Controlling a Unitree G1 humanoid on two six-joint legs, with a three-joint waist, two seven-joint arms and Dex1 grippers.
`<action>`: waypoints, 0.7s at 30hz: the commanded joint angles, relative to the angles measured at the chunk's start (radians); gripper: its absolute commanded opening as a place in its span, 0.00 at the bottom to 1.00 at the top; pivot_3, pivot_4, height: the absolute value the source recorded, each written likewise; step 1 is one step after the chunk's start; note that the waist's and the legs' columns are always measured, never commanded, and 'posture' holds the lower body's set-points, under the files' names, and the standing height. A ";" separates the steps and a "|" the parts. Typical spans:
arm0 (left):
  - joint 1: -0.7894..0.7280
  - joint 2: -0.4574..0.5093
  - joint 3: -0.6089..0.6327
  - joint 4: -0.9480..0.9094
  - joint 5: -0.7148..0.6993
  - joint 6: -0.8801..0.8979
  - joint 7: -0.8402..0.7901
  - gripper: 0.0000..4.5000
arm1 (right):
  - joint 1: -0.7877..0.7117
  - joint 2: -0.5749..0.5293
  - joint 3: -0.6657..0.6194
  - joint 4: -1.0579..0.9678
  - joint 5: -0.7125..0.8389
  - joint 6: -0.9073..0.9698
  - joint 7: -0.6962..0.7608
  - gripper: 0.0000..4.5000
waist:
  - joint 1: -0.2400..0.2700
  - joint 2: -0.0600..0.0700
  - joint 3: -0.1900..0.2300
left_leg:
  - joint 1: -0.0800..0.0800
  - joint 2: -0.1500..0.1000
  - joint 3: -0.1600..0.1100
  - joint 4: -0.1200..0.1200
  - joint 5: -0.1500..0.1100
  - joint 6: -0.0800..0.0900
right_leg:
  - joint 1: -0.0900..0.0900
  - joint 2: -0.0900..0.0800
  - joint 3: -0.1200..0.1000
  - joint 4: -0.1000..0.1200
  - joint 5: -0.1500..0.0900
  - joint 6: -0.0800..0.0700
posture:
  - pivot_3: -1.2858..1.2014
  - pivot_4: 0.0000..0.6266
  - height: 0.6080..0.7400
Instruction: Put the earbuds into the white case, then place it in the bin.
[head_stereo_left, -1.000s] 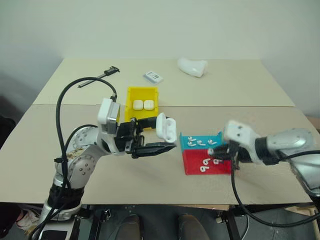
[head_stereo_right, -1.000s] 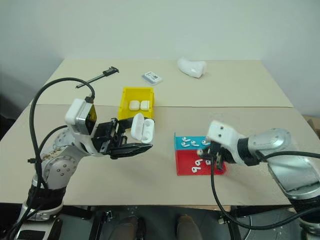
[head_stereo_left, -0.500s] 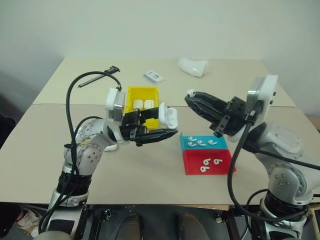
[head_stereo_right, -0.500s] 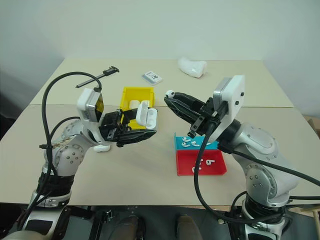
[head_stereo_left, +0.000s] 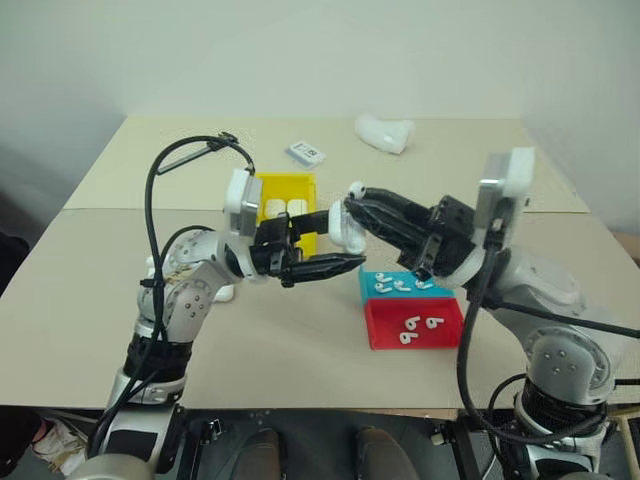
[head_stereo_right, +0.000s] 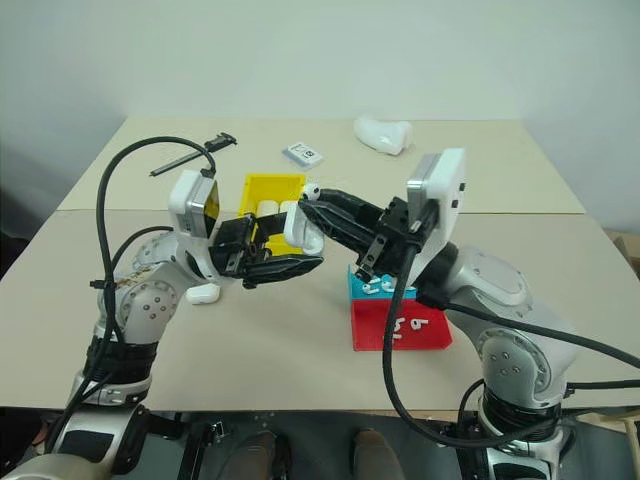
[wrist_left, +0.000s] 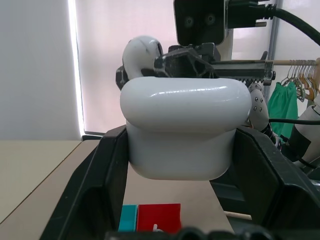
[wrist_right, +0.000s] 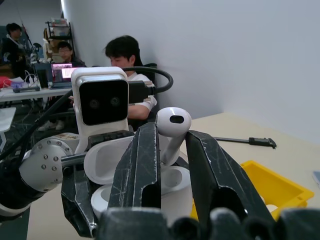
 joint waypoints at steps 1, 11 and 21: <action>-0.024 -0.002 0.015 -0.021 -0.003 -0.013 -0.009 0.62 | 0.007 -0.030 0.015 -0.004 -0.023 -0.055 0.023 0.13 | -0.001 0.000 0.000 | 0.000 0.000 0.000 0.000 0.000 0.000 | 0.000 0.000 0.000 0.000 0.000 0.000 | 0.52 0.24 1.00; -0.029 -0.011 0.025 -0.015 0.011 -0.028 -0.021 0.62 | 0.025 -0.103 0.058 0.022 -0.042 -0.103 0.081 0.21 | 0.000 0.000 0.000 | 0.000 0.000 0.000 0.000 0.000 0.000 | 0.000 0.000 0.000 0.000 0.000 0.000 | 0.52 0.24 1.00; -0.027 -0.026 0.030 -0.009 0.030 -0.044 -0.027 0.62 | 0.034 -0.151 0.075 0.032 -0.059 -0.140 0.101 0.64 | 0.000 0.000 0.000 | 0.000 0.000 0.000 0.000 0.000 0.000 | 0.000 0.000 0.000 0.000 0.000 0.000 | 0.52 0.24 1.00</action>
